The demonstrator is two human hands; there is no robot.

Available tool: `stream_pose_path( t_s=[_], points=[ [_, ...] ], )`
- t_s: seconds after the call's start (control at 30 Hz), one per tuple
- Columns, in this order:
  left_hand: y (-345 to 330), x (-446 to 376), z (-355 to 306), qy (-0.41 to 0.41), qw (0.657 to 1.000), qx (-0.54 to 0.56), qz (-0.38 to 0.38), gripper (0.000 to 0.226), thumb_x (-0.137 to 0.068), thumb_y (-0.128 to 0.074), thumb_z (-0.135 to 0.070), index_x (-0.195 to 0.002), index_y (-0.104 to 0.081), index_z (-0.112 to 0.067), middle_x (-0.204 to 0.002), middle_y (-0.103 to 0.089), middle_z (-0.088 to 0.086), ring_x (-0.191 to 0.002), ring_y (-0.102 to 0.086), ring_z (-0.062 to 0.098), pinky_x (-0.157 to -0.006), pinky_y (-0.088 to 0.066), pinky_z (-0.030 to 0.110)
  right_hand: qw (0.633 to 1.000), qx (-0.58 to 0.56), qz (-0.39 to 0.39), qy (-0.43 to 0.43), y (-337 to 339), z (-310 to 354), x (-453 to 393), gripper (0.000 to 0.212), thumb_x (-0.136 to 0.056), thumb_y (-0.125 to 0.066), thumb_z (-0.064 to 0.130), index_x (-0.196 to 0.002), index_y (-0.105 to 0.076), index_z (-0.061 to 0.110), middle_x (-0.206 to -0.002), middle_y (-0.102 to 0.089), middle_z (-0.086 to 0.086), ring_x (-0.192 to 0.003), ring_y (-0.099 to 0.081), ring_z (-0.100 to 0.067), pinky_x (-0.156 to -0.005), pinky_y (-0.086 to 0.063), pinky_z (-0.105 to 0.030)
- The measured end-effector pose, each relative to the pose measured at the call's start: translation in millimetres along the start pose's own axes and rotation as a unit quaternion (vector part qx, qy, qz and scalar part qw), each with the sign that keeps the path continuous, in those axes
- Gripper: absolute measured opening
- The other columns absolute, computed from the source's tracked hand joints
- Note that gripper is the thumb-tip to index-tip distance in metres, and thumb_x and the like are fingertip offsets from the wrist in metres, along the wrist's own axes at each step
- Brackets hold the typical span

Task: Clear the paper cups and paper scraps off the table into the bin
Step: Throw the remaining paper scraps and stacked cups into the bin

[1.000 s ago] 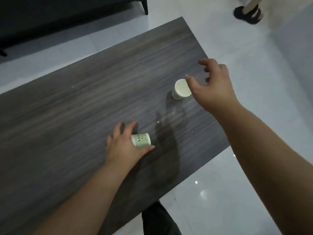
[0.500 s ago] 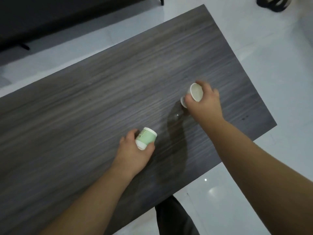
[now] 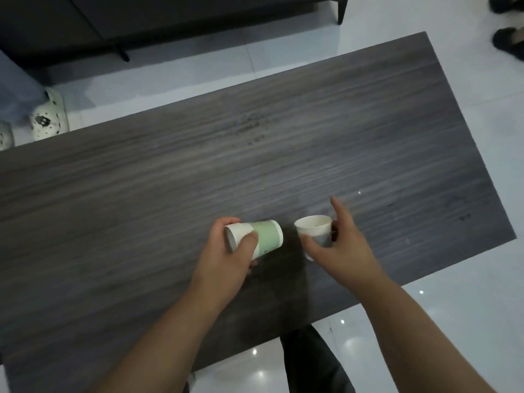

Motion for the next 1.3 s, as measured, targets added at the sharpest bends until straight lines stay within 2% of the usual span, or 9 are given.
stream_pose_path(
  t_s=[0.1,0.3,0.47,0.63,0.77,0.93,1.03,1.13,1.3],
  points=[
    [8,0,1,0.012,0.999,0.035,0.018,0.027,-0.083,-0.066,-0.046,-0.11,-0.063,-0.045,-0.104,-0.075,0.004,-0.063,-0.074,0.013,-0.054,-0.058,0.027,0.995,0.055,0.059,0.052,-22,12,4,0.111,-0.075,-0.08,0.063,-0.16,-0.01,0.06,-0.124,-0.059,0.03,-0.116,-0.056,0.015,-0.088,-0.048,-0.015],
    [14,-10,-4,-0.009,0.998,-0.025,0.054,0.033,-0.103,-0.065,-0.036,-0.134,-0.061,-0.045,-0.118,-0.07,-0.004,-0.081,-0.069,0.013,-0.052,-0.051,0.013,0.975,0.115,0.148,0.12,-29,33,10,0.111,-0.082,-0.086,0.049,-0.16,-0.009,0.063,-0.139,-0.056,0.024,-0.128,-0.057,0.0,-0.11,-0.053,-0.039],
    [3,-20,-19,0.014,0.998,-0.024,0.061,0.034,-0.097,-0.066,-0.045,-0.131,-0.064,-0.047,-0.106,-0.072,-0.005,-0.068,-0.066,0.008,-0.053,-0.051,0.018,0.968,0.143,0.149,0.141,-9,46,11,0.11,-0.073,-0.075,0.07,-0.16,-0.008,0.063,-0.139,-0.057,0.024,-0.123,-0.059,-0.001,-0.106,-0.054,-0.034],
    [-59,-12,-25,0.069,0.987,-0.015,0.142,0.05,-0.081,-0.057,-0.073,-0.116,-0.069,-0.039,-0.098,-0.077,0.005,-0.074,-0.074,0.017,-0.064,-0.058,0.037,0.962,0.137,0.121,0.204,-9,48,15,0.09,-0.091,-0.079,0.044,-0.163,-0.026,0.045,-0.146,-0.05,0.015,-0.131,-0.051,-0.003,-0.11,-0.05,-0.033],
    [-101,-12,-23,0.132,0.971,0.063,0.188,0.071,-0.066,-0.085,-0.073,-0.121,-0.071,-0.031,-0.112,-0.081,0.007,-0.097,-0.081,0.024,-0.071,-0.066,0.041,0.971,0.019,0.12,0.207,-1,25,14,0.074,-0.096,-0.069,0.032,-0.162,-0.035,0.031,-0.149,-0.048,0.008,-0.138,-0.05,-0.009,-0.111,-0.05,-0.031],
    [-106,-42,-28,-0.025,0.992,-0.121,0.029,0.061,-0.074,-0.094,-0.054,-0.124,-0.061,-0.043,-0.122,-0.072,-0.005,-0.105,-0.074,0.021,-0.087,-0.066,0.049,0.994,-0.063,-0.064,0.06,57,-28,-37,0.042,-0.09,-0.055,0.043,-0.13,-0.066,0.036,-0.124,-0.061,0.018,-0.113,-0.061,0.003,-0.09,-0.052,-0.014],
    [-109,-47,-44,-0.187,0.924,-0.321,-0.095,0.07,-0.079,-0.085,-0.056,-0.137,-0.049,-0.044,-0.131,-0.059,-0.005,-0.108,-0.068,0.025,-0.087,-0.058,0.043,0.981,0.018,-0.187,-0.043,93,-64,-77,0.025,-0.097,-0.063,0.027,-0.121,-0.069,0.021,-0.102,-0.069,0.007,-0.091,-0.066,-0.01,-0.09,-0.058,-0.039],
    [-129,-50,-43,-0.24,0.86,-0.441,-0.095,0.079,-0.081,-0.084,-0.05,-0.148,-0.044,-0.035,-0.13,-0.053,0.005,-0.101,-0.07,0.037,-0.08,-0.06,0.049,0.978,0.068,-0.186,-0.064,100,-80,-109,0.014,-0.097,-0.064,0.023,-0.109,-0.063,0.017,-0.094,-0.07,0.0,-0.093,-0.068,-0.025,-0.084,-0.055,-0.04],
    [-150,-43,-41,-0.257,0.838,-0.477,-0.064,0.093,-0.074,-0.085,-0.028,-0.155,-0.041,-0.036,-0.134,-0.049,0.009,-0.117,-0.057,0.036,-0.096,-0.057,0.054,0.974,0.101,-0.2,-0.037,100,-86,-123,0.017,-0.094,-0.063,0.03,-0.105,-0.051,0.027,-0.094,-0.069,0.002,-0.098,-0.069,-0.031,-0.076,-0.047,-0.035]
  ],
)
Point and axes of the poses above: each hand's wrist, its own x-axis away from the middle knuckle, its own y-axis out of the back of the hand, z = x × y, the point moved 7 cm from there along -x, towards the middle knuckle
